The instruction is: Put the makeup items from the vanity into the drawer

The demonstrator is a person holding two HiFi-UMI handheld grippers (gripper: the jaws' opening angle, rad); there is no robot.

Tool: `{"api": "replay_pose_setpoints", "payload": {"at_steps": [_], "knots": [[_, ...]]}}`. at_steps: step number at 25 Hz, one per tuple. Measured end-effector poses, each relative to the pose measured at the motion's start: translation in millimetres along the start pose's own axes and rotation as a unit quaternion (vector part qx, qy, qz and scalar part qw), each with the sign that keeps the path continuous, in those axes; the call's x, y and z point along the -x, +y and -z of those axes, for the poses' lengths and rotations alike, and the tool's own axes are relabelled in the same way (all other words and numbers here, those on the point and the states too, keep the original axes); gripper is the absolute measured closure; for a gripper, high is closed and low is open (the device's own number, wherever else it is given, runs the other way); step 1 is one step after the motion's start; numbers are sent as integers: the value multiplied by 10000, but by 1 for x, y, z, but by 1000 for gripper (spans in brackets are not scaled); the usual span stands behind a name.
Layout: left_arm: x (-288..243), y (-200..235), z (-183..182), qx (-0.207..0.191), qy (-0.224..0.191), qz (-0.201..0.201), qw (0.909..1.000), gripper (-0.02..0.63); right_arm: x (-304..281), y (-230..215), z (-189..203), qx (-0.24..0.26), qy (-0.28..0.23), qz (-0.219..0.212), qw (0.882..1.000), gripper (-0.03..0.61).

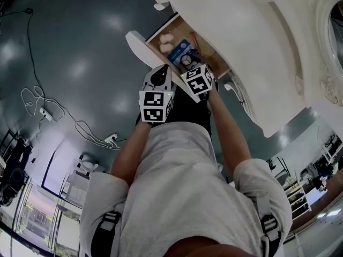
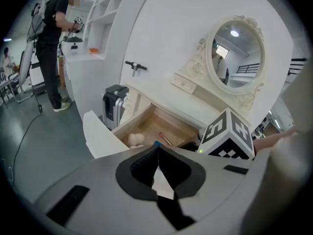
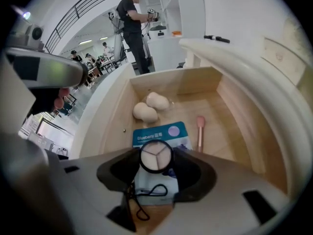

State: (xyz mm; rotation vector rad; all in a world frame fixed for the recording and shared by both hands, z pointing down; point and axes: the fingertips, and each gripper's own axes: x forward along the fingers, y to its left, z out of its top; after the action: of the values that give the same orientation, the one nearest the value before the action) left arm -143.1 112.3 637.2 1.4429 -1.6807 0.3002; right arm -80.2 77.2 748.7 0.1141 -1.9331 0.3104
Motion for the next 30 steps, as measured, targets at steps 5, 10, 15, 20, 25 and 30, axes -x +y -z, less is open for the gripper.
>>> {"api": "replay_pose_setpoints", "payload": {"at_steps": [5, 10, 15, 20, 25, 30], "knots": [[0, 0, -3, -14, -24, 22, 10000, 607, -3, -1, 2, 60, 57, 41, 10000, 354], [1, -2, -1, -18, -34, 65, 10000, 607, -2, -4, 2, -77, 1, 85, 9999, 354], [4, -4, -2, -100, -42, 125, 9999, 607, 4, -4, -1, -155, -89, 137, 9997, 353], [8, -9, -10, -222, -142, 250, 9993, 607, 17, -3, -6, -381, -230, 234, 9987, 367], [12, -21, -24, -389, -281, 426, 9979, 607, 53, -10, -22, -483, -746, 771, 9931, 550], [19, -38, -42, -614, -431, 565, 9956, 607, 105, -13, -42, -841, -1758, 1146, 9741, 563]]}}
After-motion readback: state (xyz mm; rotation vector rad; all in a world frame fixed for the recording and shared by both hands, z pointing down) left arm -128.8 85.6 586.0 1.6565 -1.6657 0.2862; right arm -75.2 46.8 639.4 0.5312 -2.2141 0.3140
